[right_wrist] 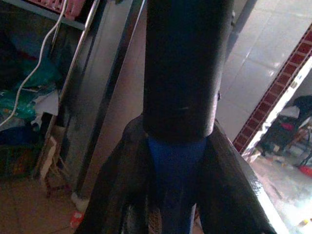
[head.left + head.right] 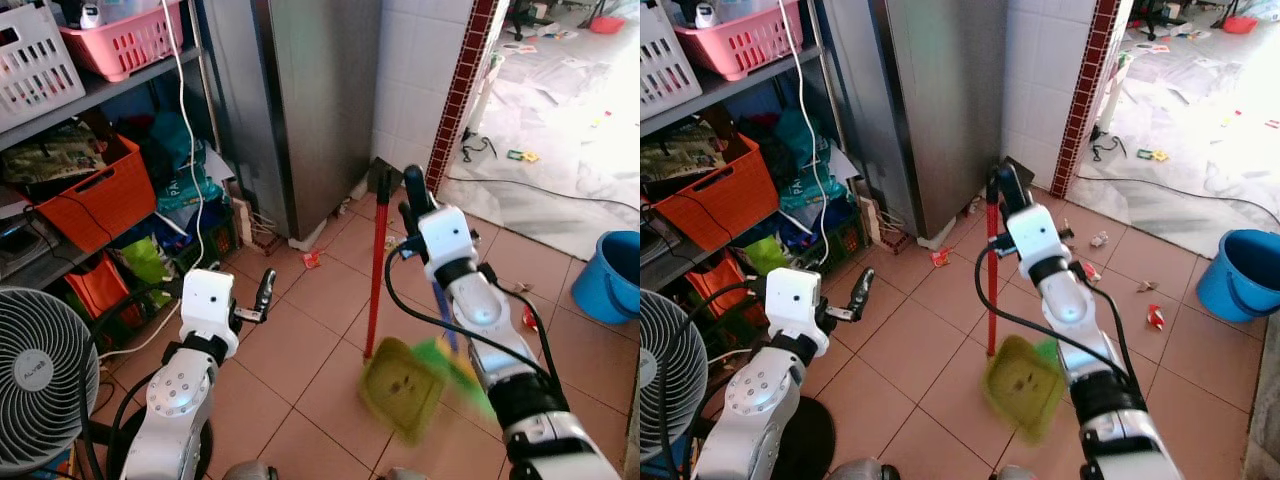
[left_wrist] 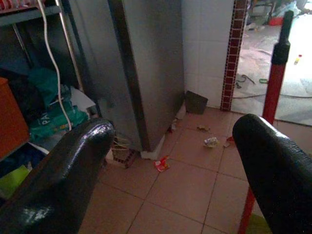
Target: Sweep floor
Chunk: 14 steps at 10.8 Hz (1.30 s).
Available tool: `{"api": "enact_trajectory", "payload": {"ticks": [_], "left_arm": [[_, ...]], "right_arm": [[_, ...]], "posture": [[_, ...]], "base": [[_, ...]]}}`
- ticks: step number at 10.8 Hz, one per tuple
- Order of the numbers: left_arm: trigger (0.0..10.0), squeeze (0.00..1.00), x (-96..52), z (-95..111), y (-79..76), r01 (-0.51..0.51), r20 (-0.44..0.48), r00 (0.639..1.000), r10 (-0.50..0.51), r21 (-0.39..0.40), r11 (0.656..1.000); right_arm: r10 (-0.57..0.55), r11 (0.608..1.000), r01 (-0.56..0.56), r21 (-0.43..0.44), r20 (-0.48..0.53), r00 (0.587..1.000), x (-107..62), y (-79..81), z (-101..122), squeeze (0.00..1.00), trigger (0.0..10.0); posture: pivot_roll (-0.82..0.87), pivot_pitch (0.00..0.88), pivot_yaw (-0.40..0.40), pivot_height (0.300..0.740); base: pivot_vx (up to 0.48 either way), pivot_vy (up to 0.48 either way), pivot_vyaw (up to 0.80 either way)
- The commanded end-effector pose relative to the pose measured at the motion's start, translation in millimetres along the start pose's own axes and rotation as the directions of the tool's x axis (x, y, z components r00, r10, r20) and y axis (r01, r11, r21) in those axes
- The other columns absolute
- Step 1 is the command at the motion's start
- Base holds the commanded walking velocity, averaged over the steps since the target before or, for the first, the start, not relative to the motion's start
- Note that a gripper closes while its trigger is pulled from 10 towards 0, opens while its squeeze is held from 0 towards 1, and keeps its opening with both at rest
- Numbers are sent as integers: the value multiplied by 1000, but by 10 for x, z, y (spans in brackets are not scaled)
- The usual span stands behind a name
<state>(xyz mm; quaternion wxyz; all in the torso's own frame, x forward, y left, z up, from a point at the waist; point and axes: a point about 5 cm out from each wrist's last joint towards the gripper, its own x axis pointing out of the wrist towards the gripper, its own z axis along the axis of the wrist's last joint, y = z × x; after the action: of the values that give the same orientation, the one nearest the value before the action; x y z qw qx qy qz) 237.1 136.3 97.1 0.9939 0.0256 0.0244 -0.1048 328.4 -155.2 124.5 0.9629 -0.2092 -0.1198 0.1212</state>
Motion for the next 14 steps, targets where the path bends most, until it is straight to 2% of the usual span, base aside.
{"api": "enact_trajectory", "payload": {"ticks": [1, 3, 7, 9, 10, 12, 13, 14], "left_arm": [[10000, 0, 10, 51, 23, 2, 9, 1000, -3, 17, 1000], [10000, 0, 6, 60, 29, 4, 9, 1000, -4, 19, 1000], [10000, 0, 15, 62, 20, 11, 8, 1000, -11, 14, 1000], [10000, 0, 31, 58, -8, 38, 2, 999, -38, -3, 999], [10000, 0, 32, 46, -34, 63, -8, 998, -63, -13, 998], [10000, 0, 36, 12, -89, 150, -45, 988, -149, 35, 988], [10000, 0, 56, 46, -85, 194, -31, 981, -193, 54, 979], [10000, 0, 90, 76, -42, 204, -27, 979, -202, 55, 978]], "right_arm": [[14, 998, -9, -56, 86, 996, 100, -36, 162, 0, 10000], [14, 998, -9, -55, 88, 996, 96, -26, 143, 0, 10000], [-18, 997, 21, -77, 36, 999, -112, -108, -19, 0, 10000], [-83, 988, 85, -126, 22, 996, -183, -140, -44, 0, 10000], [-155, 975, 154, -161, 4, 988, -232, -172, -61, 0, 10000], [-278, 959, 271, -85, -83, 957, -290, -155, -100, 0, 10000], [-329, 944, 331, -14, -131, 935, -306, -170, -103, 0, 10000], [-355, 932, 363, 20, -159, 921, -323, -189, -107, 0, 10000]], "posture": [[27, 0, 68, 740], [30, 0, 69, 740], [30, 0, 69, 740], [17, 0, 69, 740], [15, 0, 70, 740], [-1, 0, 55, 740], [-10, 0, 31, 740], [-15, 0, 36, 740]], "base": [[0, 0, 0], [0, 0, 0], [0, 0, 0], [0, 0, 0], [0, 0, 0], [0, 0, 0], [0, 0, 0], [0, 0, 0]]}}
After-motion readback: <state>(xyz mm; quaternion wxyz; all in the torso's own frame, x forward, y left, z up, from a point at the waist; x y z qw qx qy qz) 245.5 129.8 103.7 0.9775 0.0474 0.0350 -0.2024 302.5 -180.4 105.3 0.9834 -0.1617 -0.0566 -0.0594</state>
